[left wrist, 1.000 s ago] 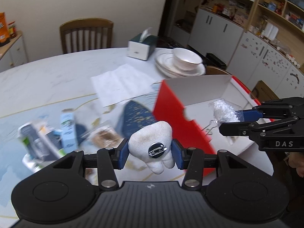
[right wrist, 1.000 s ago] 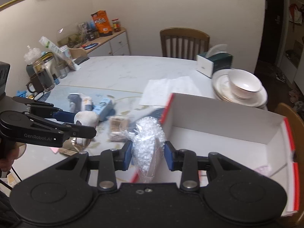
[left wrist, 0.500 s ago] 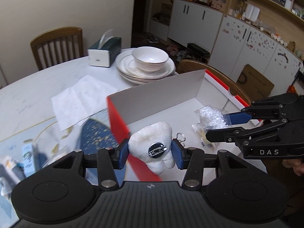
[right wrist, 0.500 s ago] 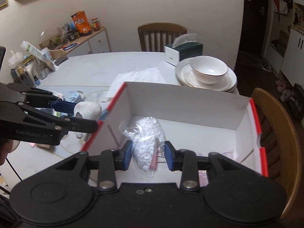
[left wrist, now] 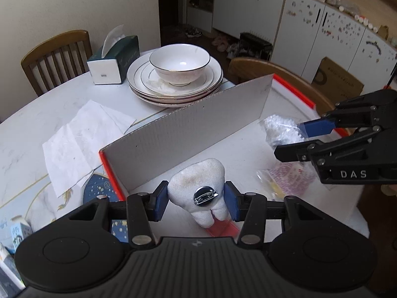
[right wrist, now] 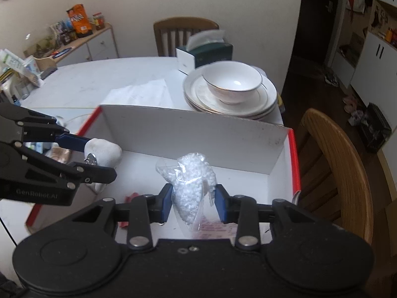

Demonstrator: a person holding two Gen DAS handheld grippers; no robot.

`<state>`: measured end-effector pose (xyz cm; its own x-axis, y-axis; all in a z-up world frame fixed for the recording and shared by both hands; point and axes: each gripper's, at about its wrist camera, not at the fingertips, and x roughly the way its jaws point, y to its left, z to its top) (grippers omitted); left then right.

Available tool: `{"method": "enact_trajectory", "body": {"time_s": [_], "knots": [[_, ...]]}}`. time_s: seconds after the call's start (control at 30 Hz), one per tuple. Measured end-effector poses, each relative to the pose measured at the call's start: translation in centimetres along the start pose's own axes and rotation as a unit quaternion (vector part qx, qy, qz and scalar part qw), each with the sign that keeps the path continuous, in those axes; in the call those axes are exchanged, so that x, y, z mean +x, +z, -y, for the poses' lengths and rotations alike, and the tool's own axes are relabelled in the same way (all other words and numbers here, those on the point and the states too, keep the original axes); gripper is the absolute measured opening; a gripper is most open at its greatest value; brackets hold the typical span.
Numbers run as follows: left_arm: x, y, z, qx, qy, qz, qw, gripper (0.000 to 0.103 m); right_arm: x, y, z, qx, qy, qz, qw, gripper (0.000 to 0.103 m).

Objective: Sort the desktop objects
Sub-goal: 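Carry the tooth plush and cotton-ball bag into the red box with both tools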

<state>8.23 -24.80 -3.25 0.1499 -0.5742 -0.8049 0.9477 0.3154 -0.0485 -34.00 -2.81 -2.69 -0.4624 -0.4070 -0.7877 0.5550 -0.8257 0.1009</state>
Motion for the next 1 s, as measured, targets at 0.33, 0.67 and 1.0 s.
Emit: {"method": "enact_trajectory", "body": {"time_s": [0.33,0.67,1.0], "knots": [[4.5,2.1,0.1,0.015,0.018,-0.050,0.9985,0.047,4.2,1.0,1.0,0.010,-0.008,-0.054,0.998,0.035],[7.8,2.7,1.1,0.048,0.026,-0.103,0.9932,0.047,7.0,1.7,1.3,0.017,-0.024,-0.097,0.995,0.035],[9.0,2.5,1.6,0.043,0.013,-0.126,0.9910,0.047,8.7,1.7,1.1,0.008,-0.022,-0.128,0.992,0.036]]}}
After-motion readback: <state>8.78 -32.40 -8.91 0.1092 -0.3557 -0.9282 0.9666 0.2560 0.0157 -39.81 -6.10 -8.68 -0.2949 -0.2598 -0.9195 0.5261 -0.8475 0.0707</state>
